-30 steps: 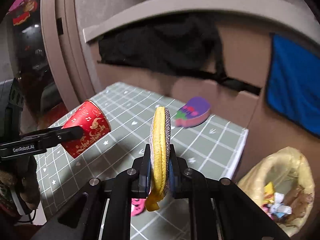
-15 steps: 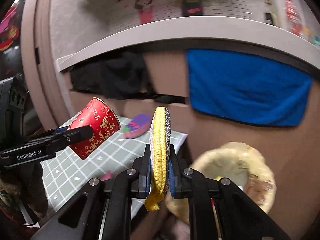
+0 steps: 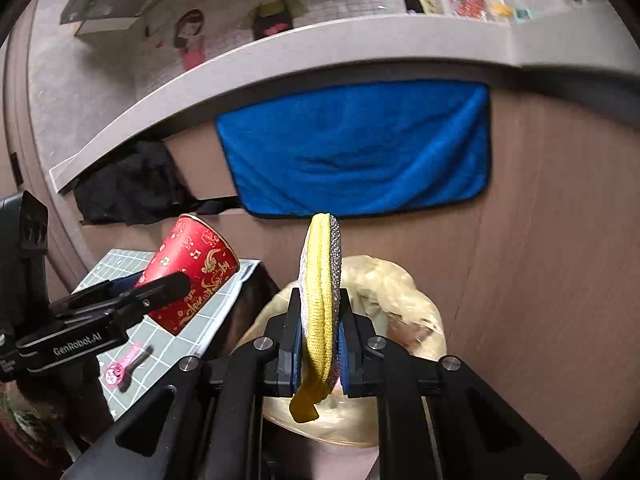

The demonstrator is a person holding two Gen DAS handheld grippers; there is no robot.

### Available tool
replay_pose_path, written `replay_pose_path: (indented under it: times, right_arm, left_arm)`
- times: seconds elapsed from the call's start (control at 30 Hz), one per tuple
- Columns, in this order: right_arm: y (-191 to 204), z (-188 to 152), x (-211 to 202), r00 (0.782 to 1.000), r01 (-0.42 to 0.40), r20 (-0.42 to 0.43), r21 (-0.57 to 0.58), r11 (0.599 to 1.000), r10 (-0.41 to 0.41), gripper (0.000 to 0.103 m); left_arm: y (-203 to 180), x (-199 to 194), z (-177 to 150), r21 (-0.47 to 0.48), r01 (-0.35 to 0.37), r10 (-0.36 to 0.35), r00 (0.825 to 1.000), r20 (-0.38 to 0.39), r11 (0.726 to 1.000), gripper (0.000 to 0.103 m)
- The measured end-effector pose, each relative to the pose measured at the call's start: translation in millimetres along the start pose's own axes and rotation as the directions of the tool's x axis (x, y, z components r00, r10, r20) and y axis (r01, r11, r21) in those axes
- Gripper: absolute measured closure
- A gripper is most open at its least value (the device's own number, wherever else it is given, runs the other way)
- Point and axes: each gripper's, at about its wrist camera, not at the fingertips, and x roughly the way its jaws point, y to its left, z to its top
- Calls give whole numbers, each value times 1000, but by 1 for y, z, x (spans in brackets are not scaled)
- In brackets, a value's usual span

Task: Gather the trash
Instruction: 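Lift the red cup and silver sponge and carry them over the bin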

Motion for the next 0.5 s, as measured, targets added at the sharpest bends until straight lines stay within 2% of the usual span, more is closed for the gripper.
replay_pose_path:
  times: [0.5]
  right_arm:
    - [-31,-12,50,998,10,-69,58,998,-6,89]
  left_arm:
    - [8,57,-10,-35,-8,4,992,-124,999,46]
